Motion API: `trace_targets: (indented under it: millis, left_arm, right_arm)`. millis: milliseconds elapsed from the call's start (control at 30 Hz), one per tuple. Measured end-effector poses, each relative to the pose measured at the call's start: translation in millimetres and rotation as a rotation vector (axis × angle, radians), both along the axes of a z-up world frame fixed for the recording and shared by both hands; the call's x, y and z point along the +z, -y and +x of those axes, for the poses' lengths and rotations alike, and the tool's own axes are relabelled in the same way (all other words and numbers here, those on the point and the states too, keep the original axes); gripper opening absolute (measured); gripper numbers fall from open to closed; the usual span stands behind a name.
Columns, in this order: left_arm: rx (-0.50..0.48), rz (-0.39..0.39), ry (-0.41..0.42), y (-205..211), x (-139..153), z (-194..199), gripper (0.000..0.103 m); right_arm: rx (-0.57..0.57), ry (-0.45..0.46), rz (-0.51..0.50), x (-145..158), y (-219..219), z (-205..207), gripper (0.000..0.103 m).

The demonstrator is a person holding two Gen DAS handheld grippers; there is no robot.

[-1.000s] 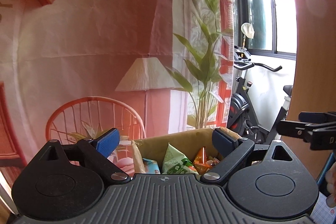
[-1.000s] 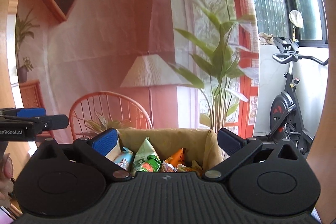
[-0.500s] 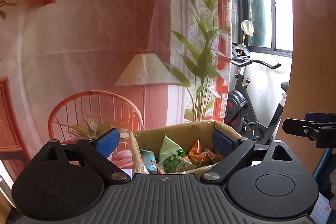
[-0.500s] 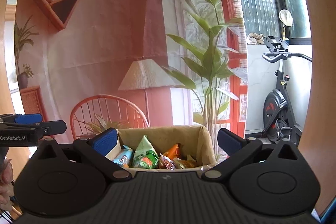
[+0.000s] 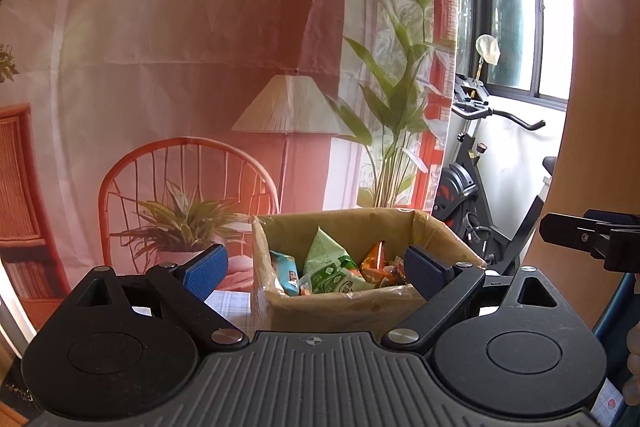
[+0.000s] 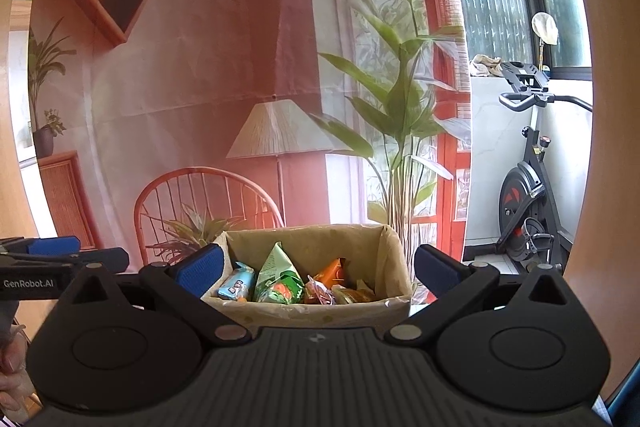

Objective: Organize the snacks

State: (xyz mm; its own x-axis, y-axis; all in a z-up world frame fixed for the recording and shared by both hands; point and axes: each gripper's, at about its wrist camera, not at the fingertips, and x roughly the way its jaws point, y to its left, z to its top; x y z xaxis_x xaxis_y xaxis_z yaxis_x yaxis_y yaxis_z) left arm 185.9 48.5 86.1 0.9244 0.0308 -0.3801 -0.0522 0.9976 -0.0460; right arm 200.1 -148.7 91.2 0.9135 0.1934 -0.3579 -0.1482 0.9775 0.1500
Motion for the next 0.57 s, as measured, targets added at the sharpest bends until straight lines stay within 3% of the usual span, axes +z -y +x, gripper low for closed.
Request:
trace_targets:
  millis: [567]
  left_arm:
    - [0.002,0.004,0.028,0.8,2.7,-7.8,0.096]
  right_arm:
    - [0.008,-0.003,-0.02,-1.2,-9.4,-3.3,0.103]
